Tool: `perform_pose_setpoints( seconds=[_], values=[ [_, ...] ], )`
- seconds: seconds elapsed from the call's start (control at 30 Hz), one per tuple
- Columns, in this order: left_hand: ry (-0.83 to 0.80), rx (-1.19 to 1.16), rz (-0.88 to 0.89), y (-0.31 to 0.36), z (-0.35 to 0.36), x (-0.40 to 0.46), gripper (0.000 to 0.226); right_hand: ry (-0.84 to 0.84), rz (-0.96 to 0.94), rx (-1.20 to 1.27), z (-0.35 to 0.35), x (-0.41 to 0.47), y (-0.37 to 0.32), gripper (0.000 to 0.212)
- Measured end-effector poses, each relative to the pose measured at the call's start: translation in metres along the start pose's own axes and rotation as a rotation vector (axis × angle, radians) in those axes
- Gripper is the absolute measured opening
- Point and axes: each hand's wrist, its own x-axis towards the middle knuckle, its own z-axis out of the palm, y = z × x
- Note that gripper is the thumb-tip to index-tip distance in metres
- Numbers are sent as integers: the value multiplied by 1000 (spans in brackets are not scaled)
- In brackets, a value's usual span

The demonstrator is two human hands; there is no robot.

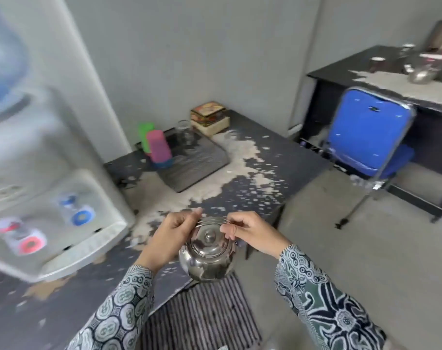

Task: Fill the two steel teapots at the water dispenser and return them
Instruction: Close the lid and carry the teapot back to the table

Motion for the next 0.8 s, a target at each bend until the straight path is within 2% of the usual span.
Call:
perform_pose_setpoints(
  seconds=[0.2,0.53,0.63,0.8],
  values=[
    [-242,-21,130,65,154,62,54,230,76,8,-145,-99,45,27],
    [-625,-58,248,144,374,156,47,661,187,78,-309,-215,108,21],
    [-709,-56,268,167,439,192,46,746,197,119,-362,-235,133,11],
    [-834,-48,249,208,544,261,45,819,221,213,-469,-256,172,12]
  ],
)
